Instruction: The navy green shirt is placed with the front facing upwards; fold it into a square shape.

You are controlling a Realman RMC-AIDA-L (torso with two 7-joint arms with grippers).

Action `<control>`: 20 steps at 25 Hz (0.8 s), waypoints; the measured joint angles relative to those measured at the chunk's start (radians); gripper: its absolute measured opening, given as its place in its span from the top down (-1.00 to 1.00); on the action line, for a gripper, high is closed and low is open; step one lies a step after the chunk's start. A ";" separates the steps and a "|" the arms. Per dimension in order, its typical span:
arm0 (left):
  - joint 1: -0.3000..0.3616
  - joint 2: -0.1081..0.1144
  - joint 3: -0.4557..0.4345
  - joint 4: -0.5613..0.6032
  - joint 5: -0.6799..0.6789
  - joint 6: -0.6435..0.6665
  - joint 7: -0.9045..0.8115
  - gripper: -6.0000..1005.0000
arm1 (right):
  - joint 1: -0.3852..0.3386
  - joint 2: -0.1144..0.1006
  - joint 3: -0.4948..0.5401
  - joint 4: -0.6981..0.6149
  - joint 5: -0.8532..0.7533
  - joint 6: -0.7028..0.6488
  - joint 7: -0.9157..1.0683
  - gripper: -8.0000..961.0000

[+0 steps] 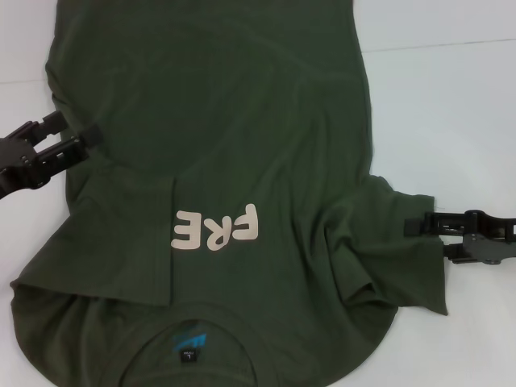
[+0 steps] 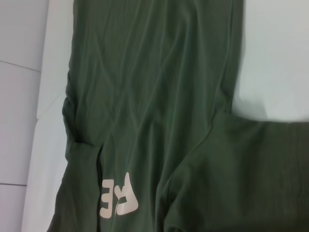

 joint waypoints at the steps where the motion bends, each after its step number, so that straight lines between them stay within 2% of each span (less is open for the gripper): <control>1: 0.000 0.000 0.000 0.000 0.000 0.000 0.000 -0.80 | -0.001 0.000 0.000 0.000 0.000 0.002 0.000 -0.96; 16: 0.001 0.000 -0.001 0.000 -0.001 0.000 0.001 -0.80 | -0.004 0.001 0.001 0.000 -0.002 0.010 -0.009 -0.83; 18: 0.001 0.000 -0.001 0.000 -0.002 0.000 0.002 -0.80 | -0.002 0.001 -0.001 0.000 -0.002 0.012 -0.009 -0.41; 20: 0.001 0.000 -0.001 0.000 -0.002 0.000 0.002 -0.80 | -0.001 0.001 -0.002 0.001 -0.002 0.011 -0.009 -0.27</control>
